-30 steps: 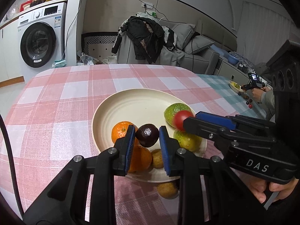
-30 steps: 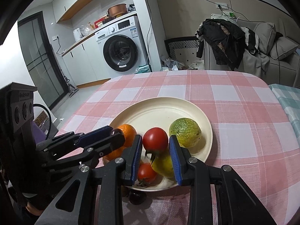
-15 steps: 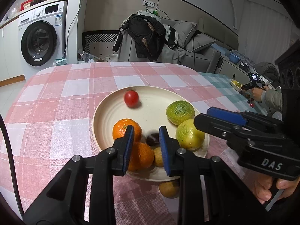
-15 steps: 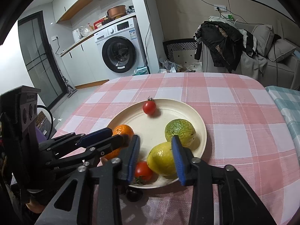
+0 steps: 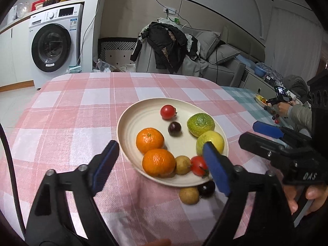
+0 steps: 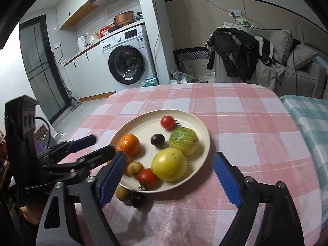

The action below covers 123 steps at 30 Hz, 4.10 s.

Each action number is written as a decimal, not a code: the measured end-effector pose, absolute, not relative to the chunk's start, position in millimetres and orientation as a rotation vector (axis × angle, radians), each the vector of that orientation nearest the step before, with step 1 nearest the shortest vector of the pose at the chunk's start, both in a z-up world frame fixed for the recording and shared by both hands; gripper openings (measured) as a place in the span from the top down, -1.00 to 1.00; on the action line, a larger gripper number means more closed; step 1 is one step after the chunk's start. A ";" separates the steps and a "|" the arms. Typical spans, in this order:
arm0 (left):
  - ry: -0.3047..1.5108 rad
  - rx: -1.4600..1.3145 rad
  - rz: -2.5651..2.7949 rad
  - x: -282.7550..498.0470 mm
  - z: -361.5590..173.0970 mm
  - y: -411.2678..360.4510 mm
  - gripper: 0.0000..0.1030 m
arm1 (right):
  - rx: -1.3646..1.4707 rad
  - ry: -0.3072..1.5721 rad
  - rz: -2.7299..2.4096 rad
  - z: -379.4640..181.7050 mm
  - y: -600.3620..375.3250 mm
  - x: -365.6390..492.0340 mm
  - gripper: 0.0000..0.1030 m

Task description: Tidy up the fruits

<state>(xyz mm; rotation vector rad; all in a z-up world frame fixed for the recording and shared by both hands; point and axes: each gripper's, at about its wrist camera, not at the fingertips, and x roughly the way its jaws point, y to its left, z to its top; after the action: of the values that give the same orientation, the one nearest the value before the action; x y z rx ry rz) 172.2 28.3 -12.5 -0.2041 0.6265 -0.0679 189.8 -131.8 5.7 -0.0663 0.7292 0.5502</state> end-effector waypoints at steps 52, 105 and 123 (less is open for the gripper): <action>0.774 -0.224 -0.022 156.6 -39.8 39.5 -0.97 | -0.368 0.943 0.488 -59.5 -90.4 174.5 -1.00; 0.893 -0.137 -0.229 158.4 -59.2 -9.4 -0.50 | -0.167 0.898 0.681 -26.6 -132.0 150.4 0.48; 0.900 -0.119 -0.283 169.8 -60.2 -16.2 0.54 | -0.171 0.894 0.685 -25.1 -126.5 150.4 0.48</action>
<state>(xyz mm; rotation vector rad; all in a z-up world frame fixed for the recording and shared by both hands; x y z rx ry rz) 169.8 -16.2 -60.2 -0.1192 0.8999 -0.2825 150.4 -126.5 -25.1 -0.1711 0.8939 0.6855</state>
